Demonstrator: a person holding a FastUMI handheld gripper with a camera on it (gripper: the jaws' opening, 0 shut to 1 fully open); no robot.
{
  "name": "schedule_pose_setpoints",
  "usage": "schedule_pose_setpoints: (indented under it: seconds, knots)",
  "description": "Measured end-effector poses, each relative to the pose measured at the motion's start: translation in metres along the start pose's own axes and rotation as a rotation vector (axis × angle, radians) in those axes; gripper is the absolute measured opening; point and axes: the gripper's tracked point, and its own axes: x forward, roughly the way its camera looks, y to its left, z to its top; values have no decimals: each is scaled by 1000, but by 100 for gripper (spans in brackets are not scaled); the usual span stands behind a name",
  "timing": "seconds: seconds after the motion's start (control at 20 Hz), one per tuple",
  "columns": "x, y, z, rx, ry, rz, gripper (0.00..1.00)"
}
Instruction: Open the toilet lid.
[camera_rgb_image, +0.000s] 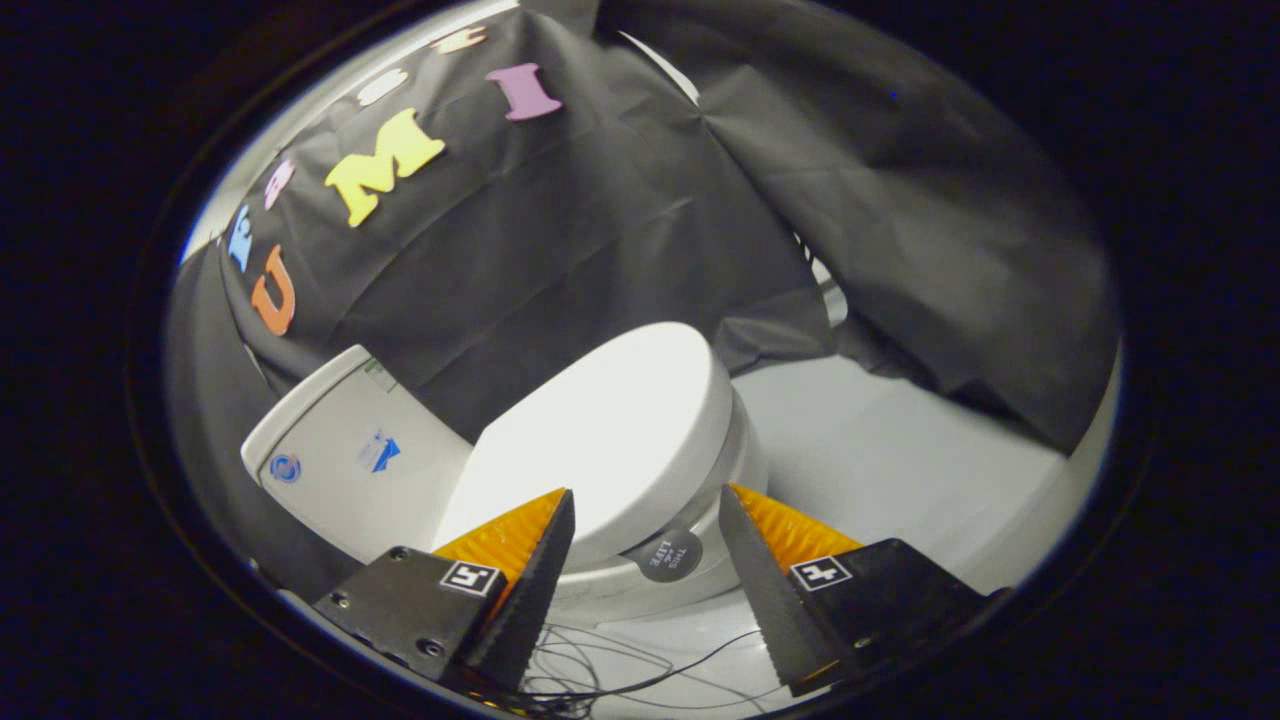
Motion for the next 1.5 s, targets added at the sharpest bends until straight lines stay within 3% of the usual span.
schedule_pose_setpoints:
  seconds: [0.2, 0.65, 0.85, 1.05, 1.4, 1.5]
  knots:
    - [14, -11, -19, 126, 61, 34, 79]
    - [42, -11, -49, 412, 153, 134, 35]
    - [35, -12, -39, 530, 145, 175, 13]
    - [36, -9, -38, 527, 165, 186, 5]
    - [31, -1, -36, 620, 205, 150, 4]
    - [27, 3, -29, 649, 198, 180, 4]
